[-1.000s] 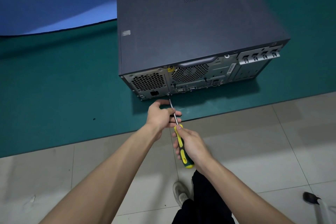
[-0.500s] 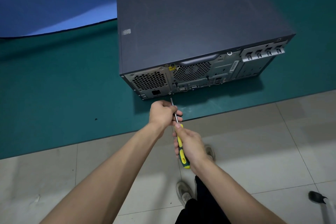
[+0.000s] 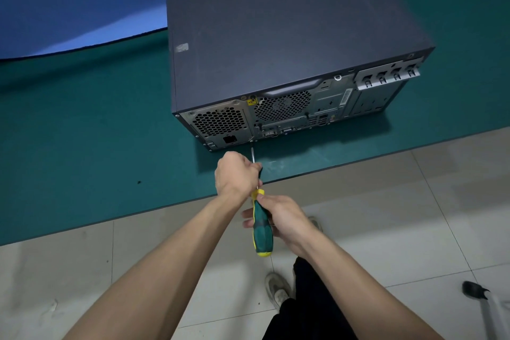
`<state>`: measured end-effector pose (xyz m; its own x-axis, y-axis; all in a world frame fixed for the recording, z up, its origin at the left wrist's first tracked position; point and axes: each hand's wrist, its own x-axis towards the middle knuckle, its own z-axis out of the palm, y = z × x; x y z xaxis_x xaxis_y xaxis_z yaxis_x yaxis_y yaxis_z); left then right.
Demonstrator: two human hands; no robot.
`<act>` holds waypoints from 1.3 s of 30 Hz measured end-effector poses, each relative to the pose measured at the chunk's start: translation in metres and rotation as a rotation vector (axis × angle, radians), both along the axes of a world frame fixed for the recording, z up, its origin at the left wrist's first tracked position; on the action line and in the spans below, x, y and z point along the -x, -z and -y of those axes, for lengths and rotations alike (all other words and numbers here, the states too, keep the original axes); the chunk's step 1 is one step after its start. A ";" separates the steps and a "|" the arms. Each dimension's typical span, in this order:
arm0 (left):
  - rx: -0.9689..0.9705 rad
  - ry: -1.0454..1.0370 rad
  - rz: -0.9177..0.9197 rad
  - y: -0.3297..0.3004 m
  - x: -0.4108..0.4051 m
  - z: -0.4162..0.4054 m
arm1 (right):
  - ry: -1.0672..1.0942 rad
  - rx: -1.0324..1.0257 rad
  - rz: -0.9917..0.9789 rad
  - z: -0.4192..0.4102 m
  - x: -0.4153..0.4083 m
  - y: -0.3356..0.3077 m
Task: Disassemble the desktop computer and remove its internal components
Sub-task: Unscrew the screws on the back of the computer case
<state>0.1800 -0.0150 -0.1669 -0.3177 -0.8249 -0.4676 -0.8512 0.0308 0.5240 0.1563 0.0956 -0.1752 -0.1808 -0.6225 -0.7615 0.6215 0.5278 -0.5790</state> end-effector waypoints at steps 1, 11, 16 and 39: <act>-0.028 -0.014 -0.026 0.002 -0.001 0.000 | 0.002 0.004 -0.011 0.000 0.001 0.001; -0.316 -0.152 -0.225 0.005 -0.005 0.002 | -0.085 -0.044 -0.120 0.007 -0.002 0.005; -0.298 -0.208 -0.270 0.006 -0.005 -0.006 | -0.040 0.038 -0.047 0.005 -0.001 0.004; -0.155 0.013 -0.021 -0.005 0.007 0.004 | 0.225 0.017 0.145 0.002 0.003 0.009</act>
<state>0.1732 -0.0193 -0.1624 -0.3391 -0.7394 -0.5817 -0.8398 -0.0407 0.5413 0.1534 0.0935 -0.1844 -0.2055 -0.5917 -0.7796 0.7994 0.3580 -0.4825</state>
